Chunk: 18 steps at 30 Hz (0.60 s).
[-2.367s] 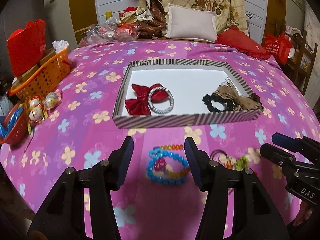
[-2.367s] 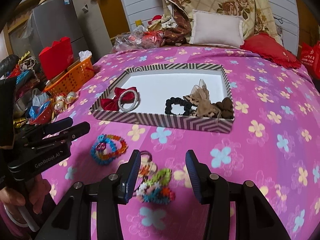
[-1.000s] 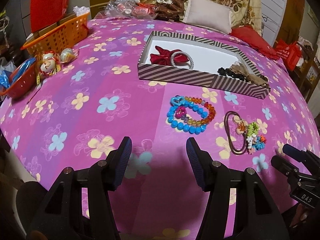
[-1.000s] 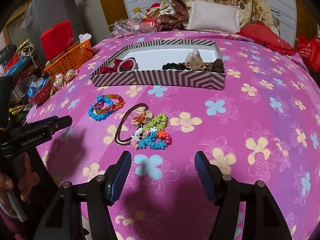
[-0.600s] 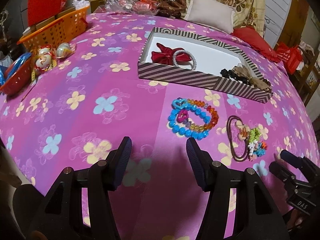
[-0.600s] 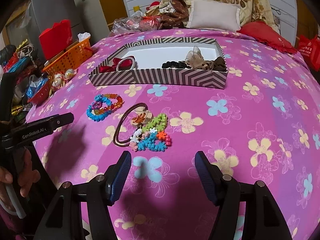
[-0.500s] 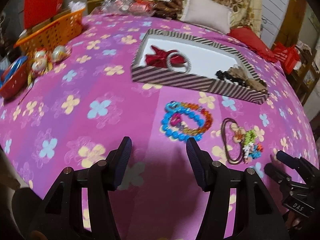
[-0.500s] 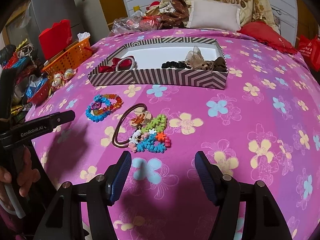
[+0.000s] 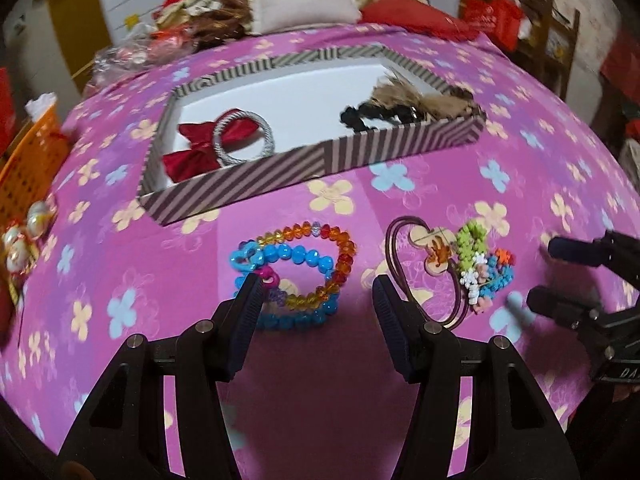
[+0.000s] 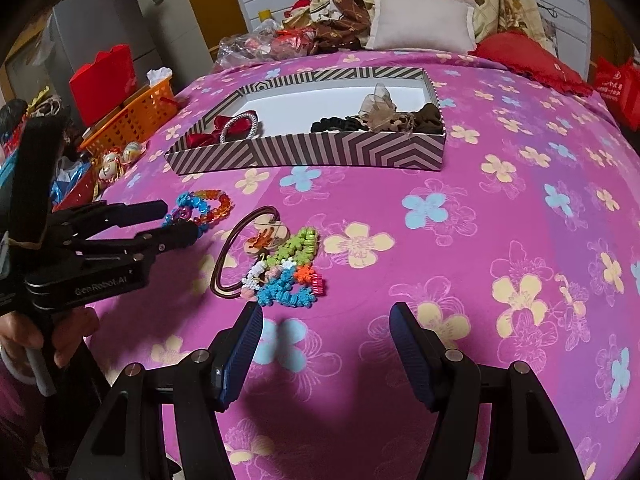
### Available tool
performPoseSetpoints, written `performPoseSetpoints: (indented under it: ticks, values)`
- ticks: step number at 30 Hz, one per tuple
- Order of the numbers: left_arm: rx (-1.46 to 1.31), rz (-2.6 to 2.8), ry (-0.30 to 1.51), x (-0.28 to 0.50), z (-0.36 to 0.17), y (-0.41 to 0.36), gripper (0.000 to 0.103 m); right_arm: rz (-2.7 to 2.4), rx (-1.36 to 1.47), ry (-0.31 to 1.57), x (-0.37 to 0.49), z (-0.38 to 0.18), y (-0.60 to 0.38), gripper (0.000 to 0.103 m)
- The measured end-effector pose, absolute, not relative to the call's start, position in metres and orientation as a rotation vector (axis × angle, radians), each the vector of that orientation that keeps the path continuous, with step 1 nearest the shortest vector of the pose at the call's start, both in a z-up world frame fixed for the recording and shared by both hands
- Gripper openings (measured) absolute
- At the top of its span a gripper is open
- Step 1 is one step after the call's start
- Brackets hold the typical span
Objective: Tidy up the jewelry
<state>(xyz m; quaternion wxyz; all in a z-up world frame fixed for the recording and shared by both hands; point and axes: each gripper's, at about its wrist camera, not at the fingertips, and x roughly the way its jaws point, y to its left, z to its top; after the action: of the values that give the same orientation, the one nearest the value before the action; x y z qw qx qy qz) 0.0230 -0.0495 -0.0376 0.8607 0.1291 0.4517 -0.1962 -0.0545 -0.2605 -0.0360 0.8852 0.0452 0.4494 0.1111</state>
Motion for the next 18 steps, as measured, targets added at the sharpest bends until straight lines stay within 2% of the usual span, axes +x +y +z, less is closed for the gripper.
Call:
performPoseSetpoints:
  ticks: [4,6,9,12,18]
  values:
    - [0.296,-0.445,0.963,0.029,-0.043,-0.054,0.053,0.233,0.104,0.941,-0.050,-0.039,-0.261,0.064]
    - [0.293,-0.456,0.979,0.034,-0.046,-0.055,0.029,0.237,0.103,0.946,-0.047,-0.041,-0.260,0.063]
    - [0.232,-0.476,1.011,0.043,-0.050,-0.049,0.014,0.246,0.100,0.950,-0.045,-0.043,-0.258,0.063]
    - [0.173,-0.484,1.023,0.047,-0.050,-0.041,0.009,0.258,0.092,0.948,-0.042,-0.043,-0.254,0.063]
    - [0.111,-0.469,1.030,0.048,-0.048,-0.029,0.009,0.295,0.058,0.932,-0.034,-0.044,-0.241,0.063]
